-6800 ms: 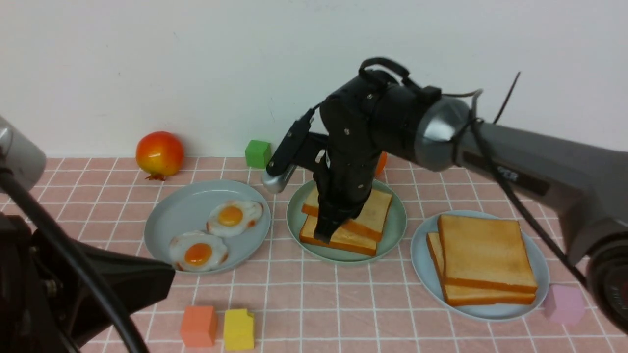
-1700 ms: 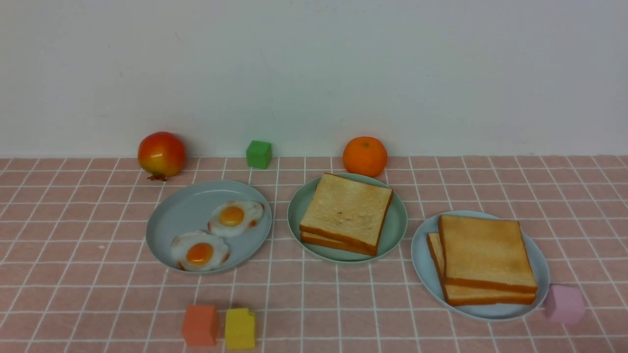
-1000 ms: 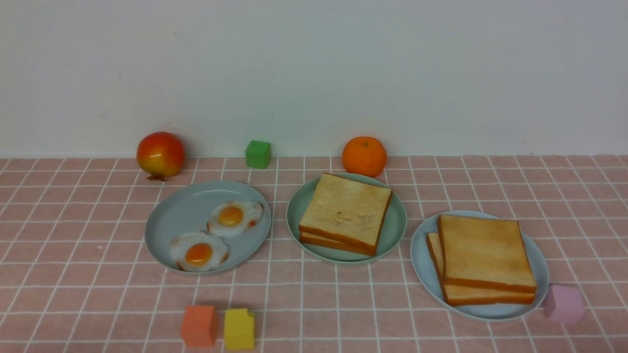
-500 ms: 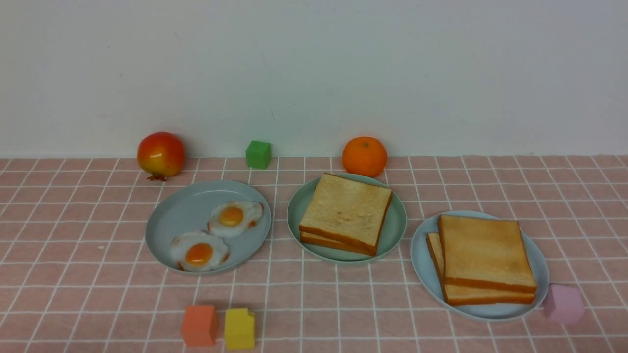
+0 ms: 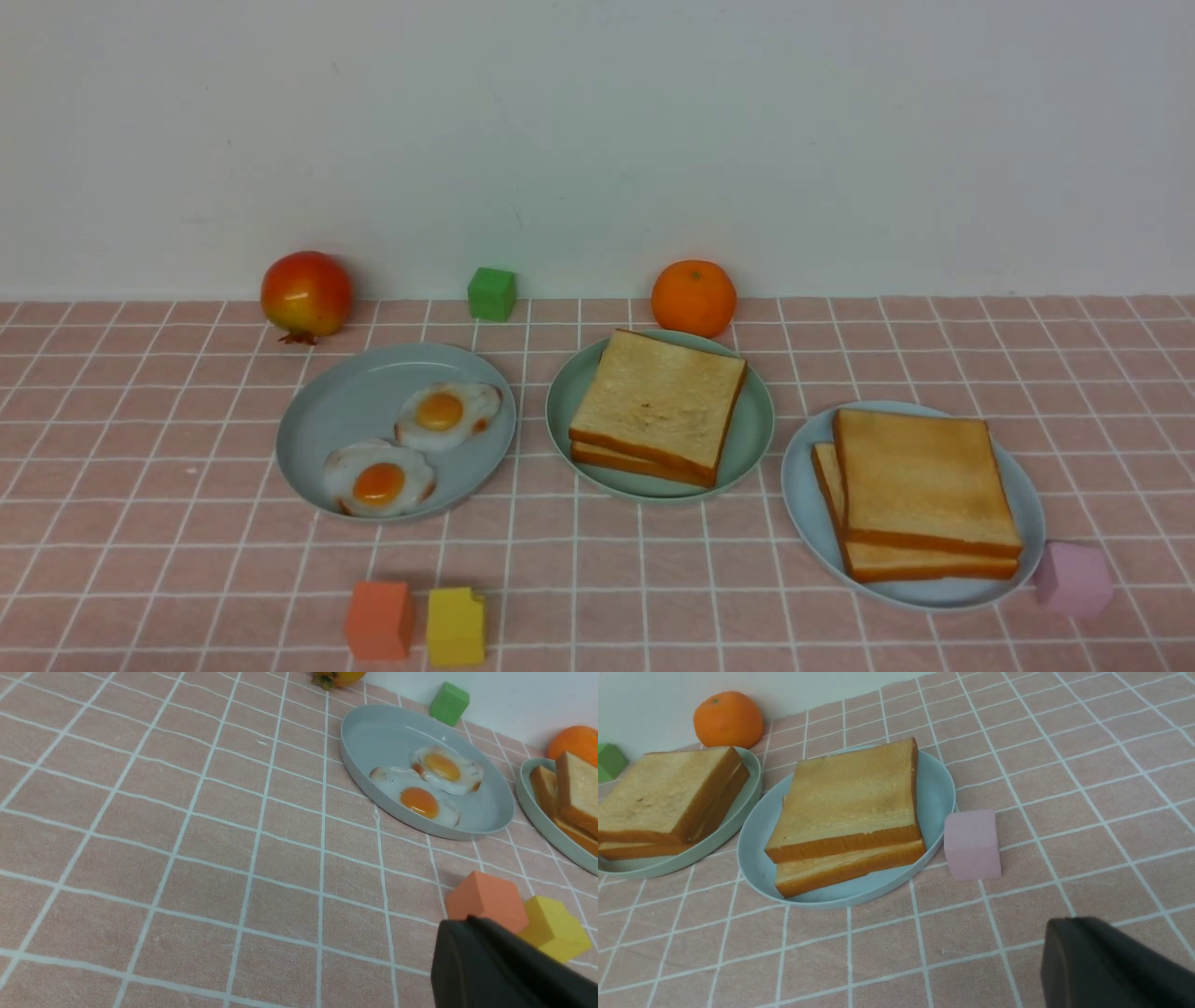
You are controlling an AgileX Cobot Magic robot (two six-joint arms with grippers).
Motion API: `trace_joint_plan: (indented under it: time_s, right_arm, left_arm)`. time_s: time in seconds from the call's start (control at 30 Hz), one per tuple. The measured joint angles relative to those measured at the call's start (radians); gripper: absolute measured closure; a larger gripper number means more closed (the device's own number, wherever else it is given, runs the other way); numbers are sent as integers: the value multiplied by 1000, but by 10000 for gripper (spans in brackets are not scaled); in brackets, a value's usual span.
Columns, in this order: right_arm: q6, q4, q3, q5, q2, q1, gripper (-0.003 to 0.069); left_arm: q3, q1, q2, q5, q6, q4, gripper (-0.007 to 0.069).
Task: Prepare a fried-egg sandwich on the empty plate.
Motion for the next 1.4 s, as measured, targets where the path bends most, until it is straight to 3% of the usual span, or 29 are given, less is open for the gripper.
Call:
trace_joint_plan:
  time_s: [1.4]
  right_arm:
    - [0,-1,0,0,0,0,562]
  left_arm:
    - [-1,0,0,4,0,1,612]
